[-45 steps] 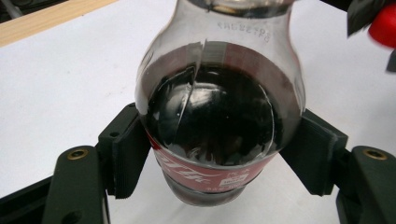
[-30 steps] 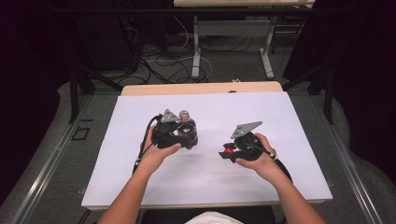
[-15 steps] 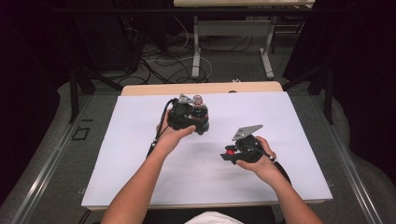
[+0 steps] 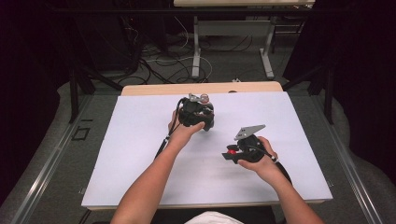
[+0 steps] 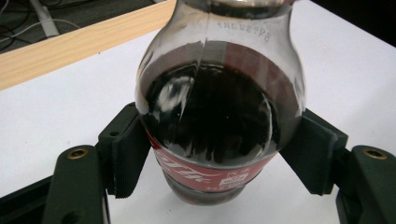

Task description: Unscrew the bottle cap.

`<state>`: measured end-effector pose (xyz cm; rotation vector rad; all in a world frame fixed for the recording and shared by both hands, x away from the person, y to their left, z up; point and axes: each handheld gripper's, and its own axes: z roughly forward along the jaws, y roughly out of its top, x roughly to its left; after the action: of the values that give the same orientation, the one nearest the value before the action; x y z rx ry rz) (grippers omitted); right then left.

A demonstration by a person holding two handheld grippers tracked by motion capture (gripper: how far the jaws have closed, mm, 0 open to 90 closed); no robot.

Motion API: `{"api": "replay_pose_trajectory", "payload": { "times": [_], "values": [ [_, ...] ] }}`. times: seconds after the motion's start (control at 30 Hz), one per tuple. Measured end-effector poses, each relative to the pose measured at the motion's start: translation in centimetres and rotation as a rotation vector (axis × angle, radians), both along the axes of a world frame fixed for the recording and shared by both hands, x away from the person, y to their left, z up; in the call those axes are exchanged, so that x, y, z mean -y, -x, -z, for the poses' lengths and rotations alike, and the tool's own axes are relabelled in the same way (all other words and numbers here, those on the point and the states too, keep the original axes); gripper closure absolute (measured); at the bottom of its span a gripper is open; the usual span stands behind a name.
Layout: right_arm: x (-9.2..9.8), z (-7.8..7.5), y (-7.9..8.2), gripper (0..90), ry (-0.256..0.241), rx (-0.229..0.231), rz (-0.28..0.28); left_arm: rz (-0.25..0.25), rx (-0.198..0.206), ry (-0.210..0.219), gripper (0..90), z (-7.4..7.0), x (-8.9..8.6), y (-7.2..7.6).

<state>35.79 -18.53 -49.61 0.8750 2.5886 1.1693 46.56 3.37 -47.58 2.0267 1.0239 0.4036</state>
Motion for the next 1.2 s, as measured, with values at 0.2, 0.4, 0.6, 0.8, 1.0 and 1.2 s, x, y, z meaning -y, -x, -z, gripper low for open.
{"api": "replay_pose_trajectory", "payload": {
  "times": [0.2,0.4,0.6,0.8,1.0,1.2],
  "values": [
    [-0.1,0.2,-0.1,61.3,0.008,-0.006,-0.003,-0.01,-0.01,-0.009,30.0,1.1,0.3,-0.4],
    [-0.1,0.3,-0.1,61.3,0.003,-0.01,-0.005,0.004,-0.018,-0.033,29.9,2.1,0.2,-0.3],
    [-0.2,0.6,-0.2,61.2,-0.011,-0.019,-0.007,0.01,-0.014,-0.039,29.9,3.1,0.2,0.3],
    [-0.2,0.7,-0.3,61.3,0.0,-0.025,-0.005,0.013,0.001,-0.04,29.6,3.4,0.1,0.7],
    [-0.2,0.7,-0.2,61.3,-0.003,-0.025,0.001,0.014,0.007,-0.032,28.9,3.6,0.1,0.7],
    [-0.2,0.7,-0.3,61.3,-0.003,-0.026,-0.004,0.013,0.006,-0.024,28.6,3.7,0.1,0.7]
  ]
}}
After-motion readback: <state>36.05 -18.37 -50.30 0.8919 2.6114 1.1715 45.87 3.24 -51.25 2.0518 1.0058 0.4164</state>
